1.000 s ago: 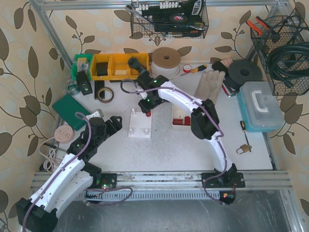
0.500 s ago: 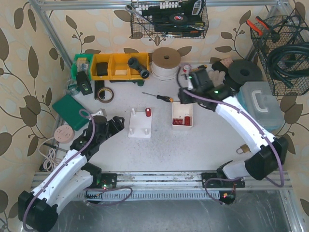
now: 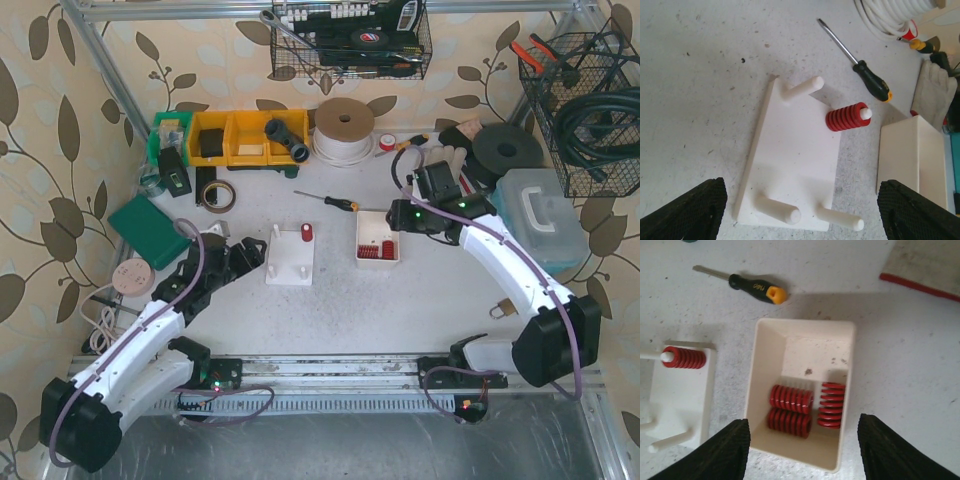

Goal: Install the large spring

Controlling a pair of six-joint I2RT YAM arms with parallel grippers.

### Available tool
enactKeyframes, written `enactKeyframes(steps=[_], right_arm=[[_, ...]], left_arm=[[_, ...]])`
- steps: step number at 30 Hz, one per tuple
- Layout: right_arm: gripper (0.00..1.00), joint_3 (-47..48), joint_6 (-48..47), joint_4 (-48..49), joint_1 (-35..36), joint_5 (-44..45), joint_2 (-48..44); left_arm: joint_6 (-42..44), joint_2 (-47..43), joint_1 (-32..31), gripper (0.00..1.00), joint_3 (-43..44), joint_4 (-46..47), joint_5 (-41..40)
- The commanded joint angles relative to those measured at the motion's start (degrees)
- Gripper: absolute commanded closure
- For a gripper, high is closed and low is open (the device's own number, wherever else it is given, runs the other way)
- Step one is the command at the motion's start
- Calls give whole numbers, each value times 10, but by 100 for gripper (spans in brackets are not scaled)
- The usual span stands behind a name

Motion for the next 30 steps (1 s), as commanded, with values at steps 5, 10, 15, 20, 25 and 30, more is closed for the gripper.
enactKeyframes(steps=[5, 10, 15, 20, 25, 30], right_arm=[[41, -20, 70, 12, 84, 41, 17], [41, -45, 102, 43, 104, 65, 49], [41, -28, 105, 34, 127, 104, 107], [42, -18, 124, 22, 132, 147, 149], [43, -7, 141, 21, 137, 177, 172], [42, 13, 163, 0, 158, 225, 211]], left_arm=[[13, -14, 6, 15, 0, 45, 3], [28, 14, 6, 15, 14, 51, 22], [41, 43, 6, 15, 31, 46, 36], [43, 48, 6, 15, 35, 41, 38], [43, 49, 6, 15, 34, 42, 36], [41, 50, 6, 15, 33, 43, 35]])
